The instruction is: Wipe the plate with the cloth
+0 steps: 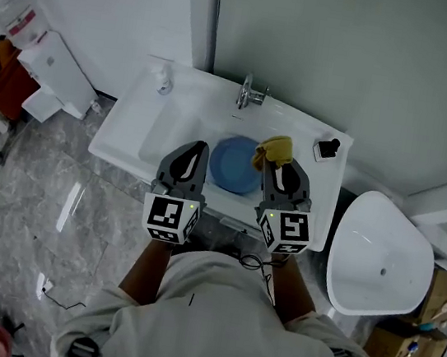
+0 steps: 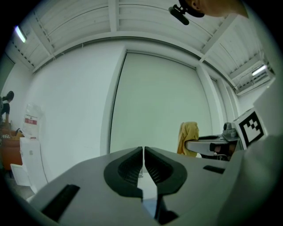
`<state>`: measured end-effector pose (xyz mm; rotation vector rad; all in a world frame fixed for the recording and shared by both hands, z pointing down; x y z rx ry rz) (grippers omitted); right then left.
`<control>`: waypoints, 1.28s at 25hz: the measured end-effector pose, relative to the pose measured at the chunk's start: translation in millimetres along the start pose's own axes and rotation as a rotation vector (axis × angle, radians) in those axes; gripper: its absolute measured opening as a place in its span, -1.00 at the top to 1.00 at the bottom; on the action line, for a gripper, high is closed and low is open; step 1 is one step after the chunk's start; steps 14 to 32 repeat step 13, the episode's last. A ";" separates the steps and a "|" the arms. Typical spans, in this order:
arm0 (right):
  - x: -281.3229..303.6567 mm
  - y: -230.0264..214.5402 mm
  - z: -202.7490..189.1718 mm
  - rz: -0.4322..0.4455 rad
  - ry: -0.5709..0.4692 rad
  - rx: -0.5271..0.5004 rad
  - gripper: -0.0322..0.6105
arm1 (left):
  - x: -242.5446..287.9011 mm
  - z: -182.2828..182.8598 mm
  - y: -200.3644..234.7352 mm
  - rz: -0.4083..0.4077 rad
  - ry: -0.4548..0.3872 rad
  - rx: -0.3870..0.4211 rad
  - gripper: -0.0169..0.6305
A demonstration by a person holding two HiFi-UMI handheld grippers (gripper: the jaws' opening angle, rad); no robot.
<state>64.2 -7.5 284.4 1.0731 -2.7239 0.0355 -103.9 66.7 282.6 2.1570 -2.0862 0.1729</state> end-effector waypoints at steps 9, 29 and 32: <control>4.3 14.0 1.0 0.009 0.000 -0.003 0.63 | -6.9 -3.6 13.0 0.007 0.014 -0.018 0.86; 6.4 14.6 3.3 0.007 -0.008 -0.002 0.63 | -5.8 -1.1 11.2 0.003 0.008 0.000 0.86; 6.4 14.6 3.3 0.007 -0.008 -0.002 0.63 | -5.8 -1.1 11.2 0.003 0.008 0.000 0.86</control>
Point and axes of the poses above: the fingertips, and each gripper's own axes: x forward along the fingers, y to its left, z out of its top, the point moved 5 cm from there along -x, backward along the fingers, and after that the axes turned 8 degrees about y, right-handed, at the moved point
